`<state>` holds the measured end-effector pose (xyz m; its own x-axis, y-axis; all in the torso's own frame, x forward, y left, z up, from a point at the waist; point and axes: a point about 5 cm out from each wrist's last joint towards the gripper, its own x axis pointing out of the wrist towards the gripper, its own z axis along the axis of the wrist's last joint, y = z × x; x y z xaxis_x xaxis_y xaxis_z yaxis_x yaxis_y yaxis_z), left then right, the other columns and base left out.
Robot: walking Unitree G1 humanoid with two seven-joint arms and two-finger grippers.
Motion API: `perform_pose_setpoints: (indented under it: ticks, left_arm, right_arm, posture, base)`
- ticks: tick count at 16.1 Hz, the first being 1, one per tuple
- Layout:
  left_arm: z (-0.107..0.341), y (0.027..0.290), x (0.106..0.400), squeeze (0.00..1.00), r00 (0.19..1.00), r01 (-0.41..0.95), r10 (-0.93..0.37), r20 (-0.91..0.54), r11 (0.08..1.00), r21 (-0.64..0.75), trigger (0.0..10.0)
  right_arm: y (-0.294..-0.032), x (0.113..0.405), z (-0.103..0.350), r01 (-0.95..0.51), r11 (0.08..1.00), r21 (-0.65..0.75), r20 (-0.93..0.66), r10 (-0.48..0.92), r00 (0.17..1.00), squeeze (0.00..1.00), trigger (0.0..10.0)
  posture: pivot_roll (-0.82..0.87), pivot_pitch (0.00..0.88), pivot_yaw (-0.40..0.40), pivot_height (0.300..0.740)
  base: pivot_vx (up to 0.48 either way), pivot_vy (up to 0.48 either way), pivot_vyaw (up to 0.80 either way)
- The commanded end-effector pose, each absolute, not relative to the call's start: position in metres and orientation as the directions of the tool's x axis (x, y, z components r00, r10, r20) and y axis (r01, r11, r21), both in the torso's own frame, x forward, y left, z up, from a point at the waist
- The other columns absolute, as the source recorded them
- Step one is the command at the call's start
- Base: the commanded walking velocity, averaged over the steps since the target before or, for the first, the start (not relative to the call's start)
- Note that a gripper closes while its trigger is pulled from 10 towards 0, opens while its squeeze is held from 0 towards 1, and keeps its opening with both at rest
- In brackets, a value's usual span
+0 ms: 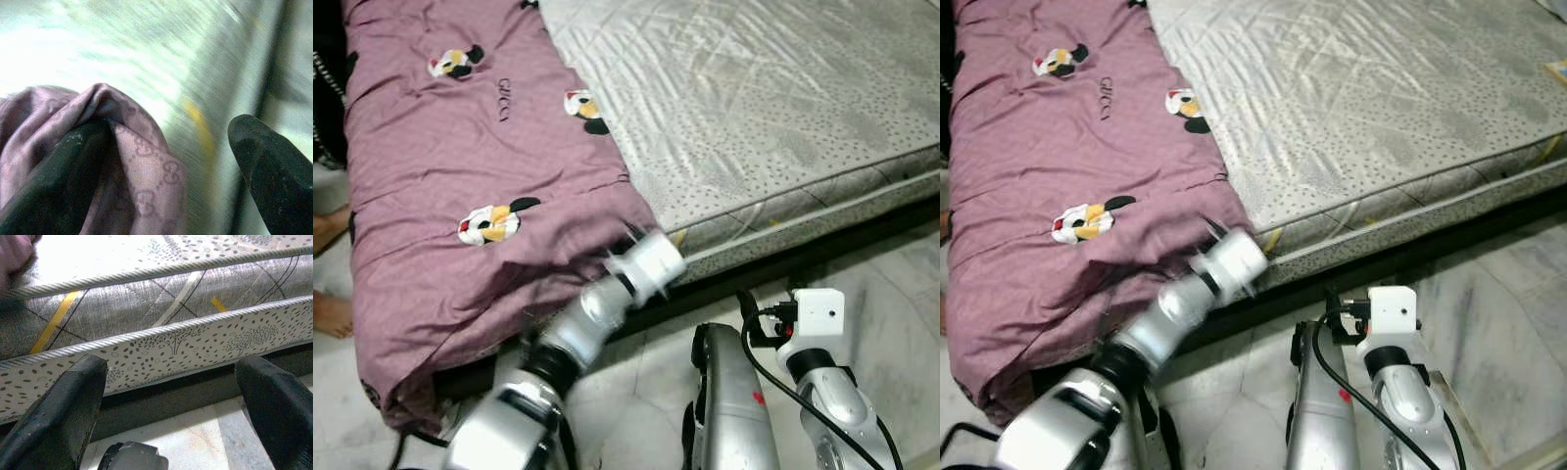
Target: Clean up the room
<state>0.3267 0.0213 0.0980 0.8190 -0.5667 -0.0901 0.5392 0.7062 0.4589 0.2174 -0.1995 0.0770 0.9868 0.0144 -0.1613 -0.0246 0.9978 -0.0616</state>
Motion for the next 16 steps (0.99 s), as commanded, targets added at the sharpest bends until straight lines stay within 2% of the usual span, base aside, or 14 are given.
perform_pose_setpoints:
  ticks: [1,3,4,7,8,9,11,12,13,14,15,16]
  left_arm:
    - [0.115,0.024,0.329,0.00,0.824,0.503,-0.567,0.003,0.733,0.457,10.0]
    - [0.131,0.021,0.323,0.00,0.742,0.582,-0.669,0.048,0.678,0.450,10.0]
    - [0.131,0.017,0.319,0.00,0.690,0.652,-0.724,0.003,0.622,0.434,10.0]
    - [0.105,0.013,0.309,0.00,0.617,0.752,-0.771,-0.157,0.519,0.407,10.0]
    - [0.092,0.009,0.298,0.00,0.529,0.821,-0.812,-0.247,0.417,0.390,10.0]
    - [0.089,0.008,0.293,0.00,0.508,0.836,-0.819,-0.266,0.395,0.380,10.0]
    - [0.077,0.013,0.288,0.00,0.484,0.864,-0.793,-0.371,0.367,0.344,10.0]
    - [0.062,0.024,0.288,0.00,0.493,0.865,-0.732,-0.470,0.356,0.352,10.0]
    - [0.055,0.032,0.289,0.00,0.521,0.852,-0.688,-0.505,0.381,0.360,10.0]
    - [0.058,0.035,0.293,0.00,0.572,0.820,-0.668,-0.475,0.455,0.348,10.0]
    - [0.066,0.034,0.295,0.00,0.603,0.796,-0.681,-0.415,0.478,0.372,10.0]
    - [0.087,0.024,0.292,0.00,0.606,0.771,-0.751,-0.263,0.474,0.424,10.0]
  right_arm:
    - [-0.199,0.216,0.073,-0.021,0.998,-0.054,-0.175,0.012,0.985,0.00,10.0]
    - [-0.198,0.217,0.072,-0.022,0.998,-0.053,-0.174,0.012,0.985,0.00,10.0]
    - [-0.198,0.218,0.071,-0.023,0.998,-0.053,-0.174,0.013,0.985,0.00,10.0]
    - [-0.197,0.222,0.070,-0.029,0.998,-0.055,-0.174,0.019,0.985,0.00,10.0]
    - [-0.196,0.223,0.071,-0.030,0.998,-0.055,-0.171,0.020,0.985,0.00,10.0]
    - [-0.197,0.223,0.070,-0.029,0.998,-0.054,-0.173,0.019,0.985,0.00,10.0]
    - [-0.196,0.224,0.069,-0.032,0.998,-0.053,-0.179,0.022,0.984,0.00,10.0]
    - [-0.196,0.224,0.067,-0.036,0.998,-0.053,-0.184,0.026,0.983,0.00,10.0]
    - [-0.196,0.225,0.067,-0.037,0.998,-0.052,-0.188,0.026,0.982,0.00,10.0]
    - [-0.196,0.224,0.066,-0.036,0.998,-0.051,-0.190,0.025,0.982,0.00,10.0]
    - [-0.196,0.224,0.065,-0.034,0.998,-0.050,-0.191,0.024,0.981,0.00,10.0]
    - [-0.196,0.224,0.065,-0.033,0.998,-0.050,-0.191,0.023,0.981,0.00,10.0]
  posture:
    - [-0.15,0.137,0.048,0.521]
    - [-0.14,0.135,0.048,0.521]
    - [-0.14,0.133,0.045,0.521]
    - [-0.13,0.126,0.042,0.521]
    - [-0.13,0.126,0.042,0.521]
    - [-0.13,0.123,0.042,0.521]
    - [-0.12,0.121,0.043,0.521]
    - [-0.12,0.118,0.045,0.521]
    - [-0.13,0.118,0.046,0.521]
    - [-0.12,0.116,0.048,0.521]
    - [-0.12,0.116,0.048,0.521]
    - [-0.11,0.116,0.045,0.521]
  base:
    - [0.000,0.000,0.00]
    - [0.000,0.000,0.00]
    - [0.000,0.000,0.00]
    - [0.000,0.000,0.00]
    - [0.000,0.000,0.00]
    - [0.000,0.000,0.00]
    - [0.000,0.000,0.00]
    - [0.000,0.000,0.00]
    - [0.000,0.000,0.00]
    - [0.000,0.000,0.00]
    - [0.000,0.000,0.00]
    - [0.000,0.000,0.00]
